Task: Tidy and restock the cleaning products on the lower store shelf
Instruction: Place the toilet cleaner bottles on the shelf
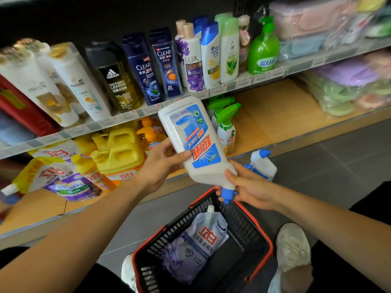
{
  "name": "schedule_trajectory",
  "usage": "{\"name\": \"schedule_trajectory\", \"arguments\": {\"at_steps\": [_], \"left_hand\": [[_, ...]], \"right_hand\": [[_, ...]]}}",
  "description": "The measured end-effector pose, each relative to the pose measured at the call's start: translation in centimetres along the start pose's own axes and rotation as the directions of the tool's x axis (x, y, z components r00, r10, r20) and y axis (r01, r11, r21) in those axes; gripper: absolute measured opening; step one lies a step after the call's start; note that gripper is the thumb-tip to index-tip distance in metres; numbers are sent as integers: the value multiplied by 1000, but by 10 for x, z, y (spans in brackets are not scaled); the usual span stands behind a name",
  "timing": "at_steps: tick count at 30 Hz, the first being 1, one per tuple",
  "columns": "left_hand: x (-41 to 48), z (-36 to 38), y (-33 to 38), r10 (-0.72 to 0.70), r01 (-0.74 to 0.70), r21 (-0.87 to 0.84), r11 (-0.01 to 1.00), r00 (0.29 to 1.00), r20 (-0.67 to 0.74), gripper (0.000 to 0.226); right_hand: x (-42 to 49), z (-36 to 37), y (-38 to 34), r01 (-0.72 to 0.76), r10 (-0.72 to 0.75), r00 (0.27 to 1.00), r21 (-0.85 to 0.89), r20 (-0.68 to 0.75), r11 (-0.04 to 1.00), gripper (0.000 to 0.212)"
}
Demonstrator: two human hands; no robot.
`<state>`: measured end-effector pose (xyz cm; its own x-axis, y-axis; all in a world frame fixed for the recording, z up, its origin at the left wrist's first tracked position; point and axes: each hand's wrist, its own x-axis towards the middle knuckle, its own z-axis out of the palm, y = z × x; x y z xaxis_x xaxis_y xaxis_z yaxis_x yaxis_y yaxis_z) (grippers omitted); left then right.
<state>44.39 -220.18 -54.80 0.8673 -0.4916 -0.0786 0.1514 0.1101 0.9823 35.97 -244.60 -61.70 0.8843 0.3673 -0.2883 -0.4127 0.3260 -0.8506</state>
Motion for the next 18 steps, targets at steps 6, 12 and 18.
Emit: {"name": "schedule_trajectory", "arguments": {"at_steps": [6,12,18], "left_hand": [[8,16,-14,-79,80,11,997,993,-87,43],[26,32,-35,-224,231,179,956,973,-58,43],[54,42,-53,-166,174,441,880,984,-57,9]], "right_hand": [[-26,-4,-24,109,-169,963,-272,-209,956,54],[-57,-30,-74,115,-285,933,-567,-221,815,28],[-57,-57,-137,-5,-330,904,-778,-272,628,21]]}}
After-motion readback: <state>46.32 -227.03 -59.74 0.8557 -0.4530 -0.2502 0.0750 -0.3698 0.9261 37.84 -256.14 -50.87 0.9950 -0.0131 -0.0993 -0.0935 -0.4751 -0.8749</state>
